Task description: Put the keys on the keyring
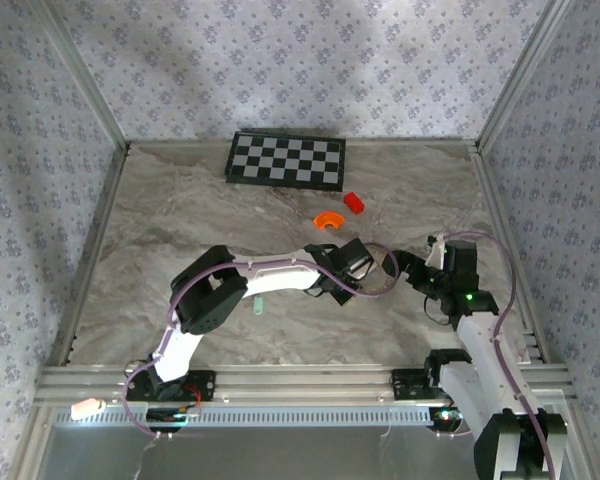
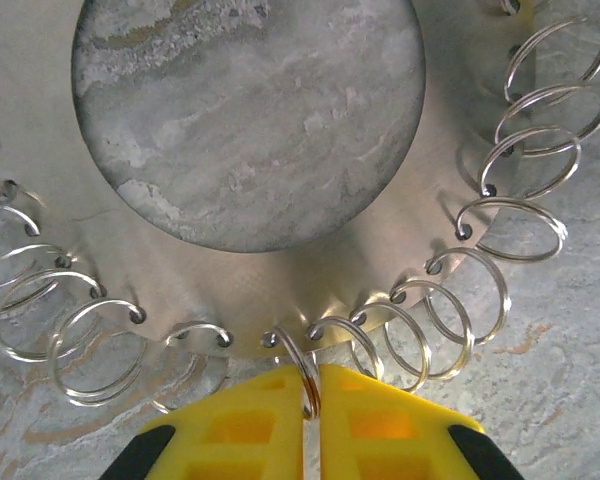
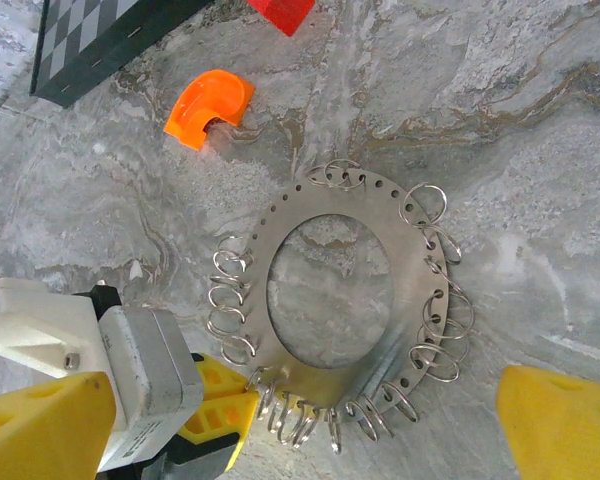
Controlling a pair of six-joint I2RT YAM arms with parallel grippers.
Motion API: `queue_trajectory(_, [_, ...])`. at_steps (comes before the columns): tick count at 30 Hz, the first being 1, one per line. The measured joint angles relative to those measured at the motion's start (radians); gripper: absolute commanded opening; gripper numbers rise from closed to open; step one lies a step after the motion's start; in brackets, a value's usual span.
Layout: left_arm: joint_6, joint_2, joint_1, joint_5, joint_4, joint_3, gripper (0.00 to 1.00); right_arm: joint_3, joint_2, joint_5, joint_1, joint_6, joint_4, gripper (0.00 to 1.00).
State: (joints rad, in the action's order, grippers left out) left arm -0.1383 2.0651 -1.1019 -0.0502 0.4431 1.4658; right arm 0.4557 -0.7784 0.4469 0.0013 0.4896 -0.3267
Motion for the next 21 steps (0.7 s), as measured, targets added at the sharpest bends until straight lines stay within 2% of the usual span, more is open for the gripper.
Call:
queue_trajectory(11, [0.0, 0.0, -0.008, -0.027, 0.003, 0.006, 0.0, 0.0, 0.015, 0.011, -0.01, 0.0, -0.002, 0.99])
queue_trajectory(17, [0.004, -0.014, -0.013, -0.042, 0.007, -0.002, 0.0, 0.0, 0.023, 0.014, -0.015, 0.0, -0.007, 0.99])
queue_trajectory(21, [0.012, -0.088, -0.013, -0.053, 0.01, -0.05, 0.0, 0.0, 0.041, 0.026, -0.015, 0.0, -0.006, 0.99])
